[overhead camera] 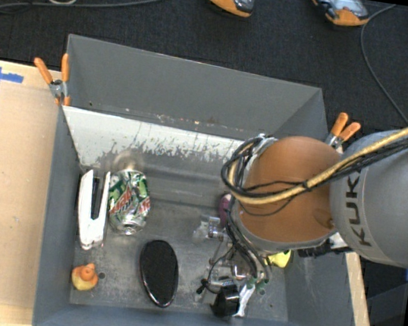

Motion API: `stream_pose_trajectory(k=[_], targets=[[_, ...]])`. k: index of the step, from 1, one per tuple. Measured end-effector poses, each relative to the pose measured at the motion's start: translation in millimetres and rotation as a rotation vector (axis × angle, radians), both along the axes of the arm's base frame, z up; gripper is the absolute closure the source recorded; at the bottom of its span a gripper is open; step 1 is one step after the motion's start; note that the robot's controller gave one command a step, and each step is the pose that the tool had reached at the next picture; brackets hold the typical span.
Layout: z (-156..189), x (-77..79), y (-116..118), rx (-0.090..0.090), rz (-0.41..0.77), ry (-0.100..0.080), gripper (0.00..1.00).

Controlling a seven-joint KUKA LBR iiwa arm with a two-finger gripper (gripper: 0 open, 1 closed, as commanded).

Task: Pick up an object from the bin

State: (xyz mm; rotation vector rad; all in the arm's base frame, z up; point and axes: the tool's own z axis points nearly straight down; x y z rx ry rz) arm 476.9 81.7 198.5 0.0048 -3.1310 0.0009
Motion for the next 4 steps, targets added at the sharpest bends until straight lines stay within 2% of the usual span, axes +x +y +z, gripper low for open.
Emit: stream_pose_trajectory(k=[1,2,3,4], targets=[[4.2,1.5,-0.6,0.001,-0.004,-0.008,0.00],[-46.1,12.6,17.1,0.002,0.163,-0.008,0.00],[-66.7,36.5,53.0,0.005,0.466,-0.011,0.00],[-80.5,35.0,60.7,0.007,0.671,-0.003,0.00]])
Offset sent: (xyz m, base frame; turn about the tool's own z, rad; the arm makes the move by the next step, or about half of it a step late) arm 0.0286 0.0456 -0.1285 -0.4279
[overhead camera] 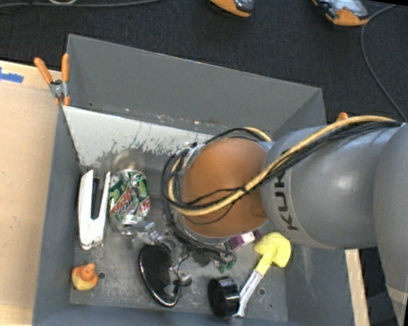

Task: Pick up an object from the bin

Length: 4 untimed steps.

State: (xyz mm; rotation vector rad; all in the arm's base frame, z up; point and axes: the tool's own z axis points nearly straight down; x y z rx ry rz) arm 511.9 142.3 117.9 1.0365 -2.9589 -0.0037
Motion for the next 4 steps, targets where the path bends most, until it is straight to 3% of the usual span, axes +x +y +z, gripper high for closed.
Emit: stream_pose_trajectory(k=[1,2,4], targets=[[-44.2,32.5,-26.0,0.001,0.147,-0.001,0.00],[-44.1,36.2,-31.4,0.008,0.642,-0.015,1.00],[-31.5,34.3,-31.7,0.010,0.639,-0.008,1.00]])
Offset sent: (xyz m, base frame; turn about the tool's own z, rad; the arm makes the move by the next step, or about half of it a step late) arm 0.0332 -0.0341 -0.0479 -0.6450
